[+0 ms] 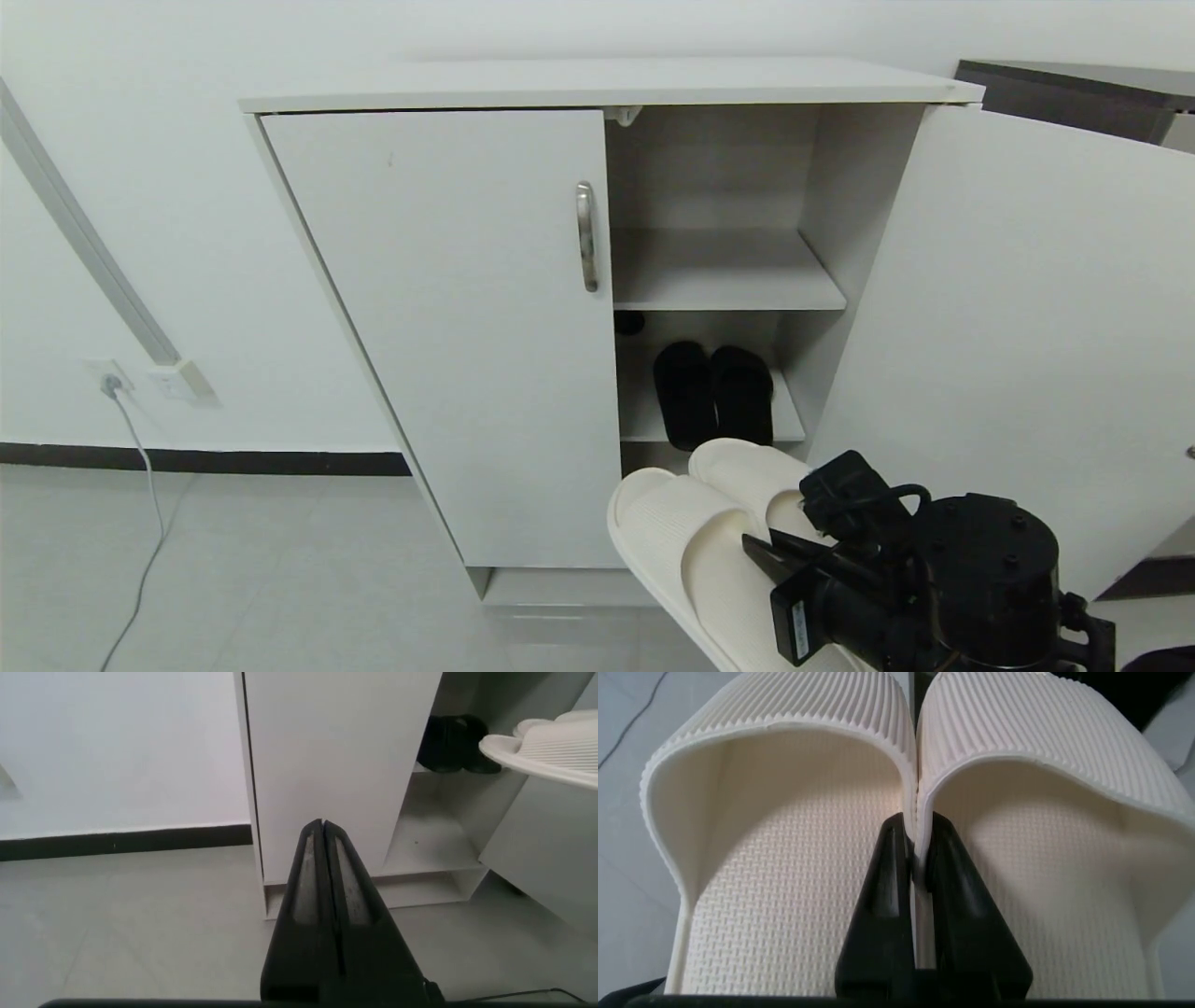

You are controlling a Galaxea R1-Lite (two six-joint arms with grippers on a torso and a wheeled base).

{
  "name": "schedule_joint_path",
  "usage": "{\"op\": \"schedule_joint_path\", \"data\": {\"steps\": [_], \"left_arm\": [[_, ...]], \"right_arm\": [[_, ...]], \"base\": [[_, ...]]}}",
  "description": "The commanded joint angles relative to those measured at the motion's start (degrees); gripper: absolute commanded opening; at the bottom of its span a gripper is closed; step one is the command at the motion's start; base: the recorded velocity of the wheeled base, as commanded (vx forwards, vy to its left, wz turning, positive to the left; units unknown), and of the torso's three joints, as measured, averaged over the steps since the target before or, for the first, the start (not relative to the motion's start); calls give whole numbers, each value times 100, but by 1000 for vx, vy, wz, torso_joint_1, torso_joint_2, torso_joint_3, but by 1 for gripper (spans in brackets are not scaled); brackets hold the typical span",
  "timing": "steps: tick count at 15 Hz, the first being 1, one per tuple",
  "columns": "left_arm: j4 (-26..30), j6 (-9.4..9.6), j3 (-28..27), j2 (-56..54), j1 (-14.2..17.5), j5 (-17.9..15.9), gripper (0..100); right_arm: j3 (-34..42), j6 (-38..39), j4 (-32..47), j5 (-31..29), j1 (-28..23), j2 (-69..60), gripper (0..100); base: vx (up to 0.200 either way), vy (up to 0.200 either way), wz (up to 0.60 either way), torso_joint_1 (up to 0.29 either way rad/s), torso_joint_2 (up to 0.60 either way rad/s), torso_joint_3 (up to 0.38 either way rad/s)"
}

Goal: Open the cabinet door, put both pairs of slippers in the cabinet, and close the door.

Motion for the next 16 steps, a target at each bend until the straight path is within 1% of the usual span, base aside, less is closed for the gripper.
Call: {"op": "schedule_joint_path", "data": {"steps": [1,2,6,8,9,10,11,12,14,15,16], "left_arm": [[-1,-1,1,7,-2,1,0],[-1,-1,1,7,-2,1,0],[-1,7,1,7,-2,-8,0],[-1,7,1,7,-2,-8,0],[-1,7,1,7,-2,-8,0],[-1,7,1,7,-2,1,0],[-1,7,1,7,-2,1,0],[-1,7,1,7,-2,-8,0],[-1,7,1,7,-2,-8,0],[-1,16,1,7,-2,-8,0],[-1,16,1,7,-2,-8,0]], "right_arm": [[6,3,0,-6,2,18,0],[6,3,-9,3,2,18,0],[6,-5,-18,12,19,53,0],[-134,-23,-44,-41,72,202,0],[-257,-58,-132,-261,81,325,0],[-415,-67,-141,-639,142,492,0],[-732,-32,-132,-1113,221,730,0],[-987,-5,-115,-1315,283,897,0],[-1321,170,17,-1395,336,1072,0],[-1611,355,492,-1447,380,1072,0],[-1971,460,975,-1772,432,1055,0]], "base": [[0,0,-600,-7,7,12],[0,0,-600,-2,7,2],[0,0,0,0,0,0],[0,0,0,0,0,0],[0,0,0,0,0,0],[0,0,0,0,0,0],[0,0,0,0,0,0],[0,0,0,0,0,0],[0,0,0,0,0,0],[0,0,0,0,0,0],[0,0,0,0,0,0]]}}
